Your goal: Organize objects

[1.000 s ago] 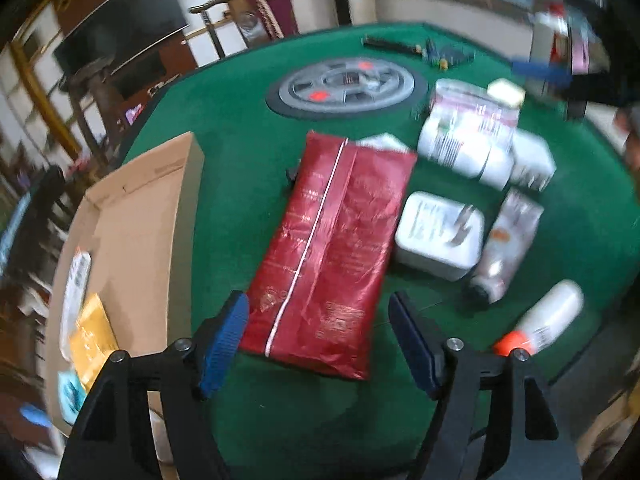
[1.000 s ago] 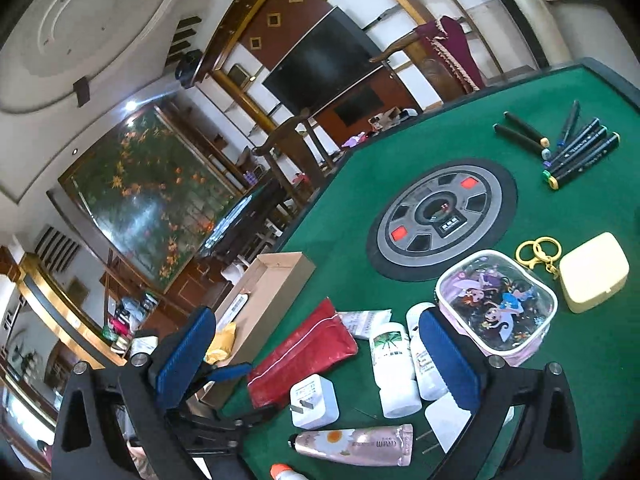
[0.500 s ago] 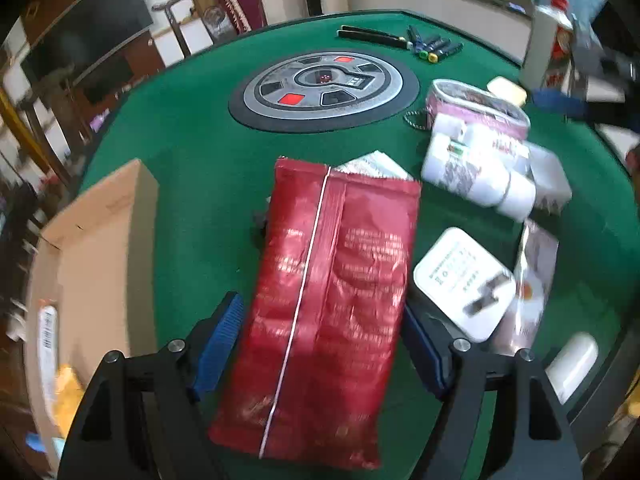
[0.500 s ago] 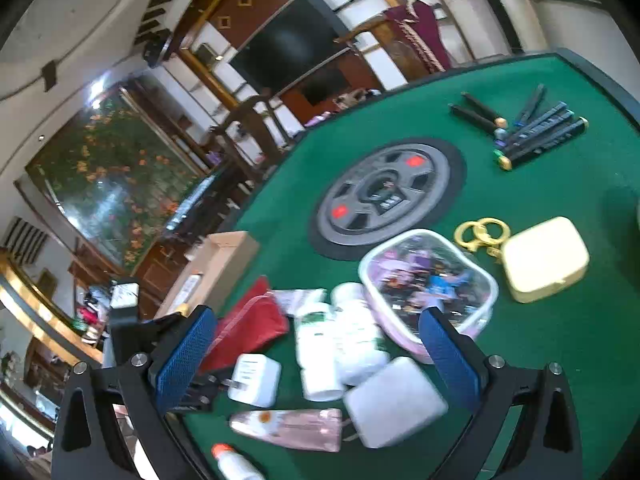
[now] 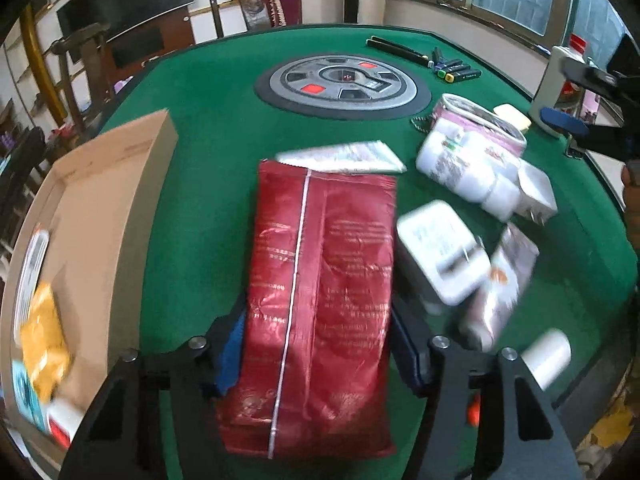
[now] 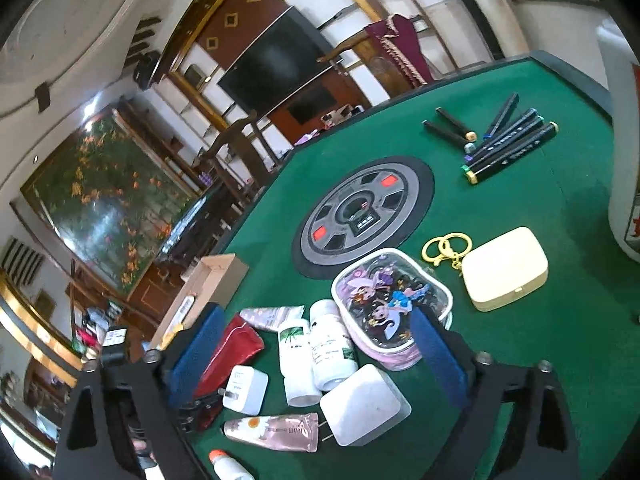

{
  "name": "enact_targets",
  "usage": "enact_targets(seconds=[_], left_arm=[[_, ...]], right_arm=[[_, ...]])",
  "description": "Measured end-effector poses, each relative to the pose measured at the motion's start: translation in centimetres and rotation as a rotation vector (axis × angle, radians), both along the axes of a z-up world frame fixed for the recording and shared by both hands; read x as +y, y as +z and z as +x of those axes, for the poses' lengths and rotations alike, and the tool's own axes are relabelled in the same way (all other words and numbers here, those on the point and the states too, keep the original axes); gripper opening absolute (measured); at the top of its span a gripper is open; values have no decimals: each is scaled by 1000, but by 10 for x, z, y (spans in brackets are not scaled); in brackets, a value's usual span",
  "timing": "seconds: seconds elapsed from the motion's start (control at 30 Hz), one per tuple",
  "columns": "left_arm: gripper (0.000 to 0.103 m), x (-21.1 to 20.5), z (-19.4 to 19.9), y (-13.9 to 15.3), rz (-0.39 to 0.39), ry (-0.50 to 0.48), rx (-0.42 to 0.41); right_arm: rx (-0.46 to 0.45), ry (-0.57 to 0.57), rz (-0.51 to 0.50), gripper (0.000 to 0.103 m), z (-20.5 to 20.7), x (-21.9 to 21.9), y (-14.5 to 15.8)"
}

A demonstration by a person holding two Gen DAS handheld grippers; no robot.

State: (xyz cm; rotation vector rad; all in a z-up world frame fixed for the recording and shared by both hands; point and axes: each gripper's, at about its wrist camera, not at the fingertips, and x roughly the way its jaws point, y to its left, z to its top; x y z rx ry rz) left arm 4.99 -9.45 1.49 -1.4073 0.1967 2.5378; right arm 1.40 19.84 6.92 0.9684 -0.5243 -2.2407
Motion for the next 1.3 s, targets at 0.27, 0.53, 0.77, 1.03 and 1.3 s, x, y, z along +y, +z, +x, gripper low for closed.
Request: enact_targets(seconds=[0.27,0.53,0.77,1.03,1.3], left_arm=[[67,-4,4,1,-14,21,-28],[62,-3,0,0,-3,38,-4],[62,-11,11,0,10,54,3],[66,-8,6,-2,7,77,15],[60,-4,16,0,25,104,55]], right_arm=[[30,162,197,57,9,-60,-10],[33,226,432,42,2,-114,-27],[9,240,557,41,-3,-130,-47],[135,244,669,37,13,-140,-50],[208,143,585,37,19,-121,-26]])
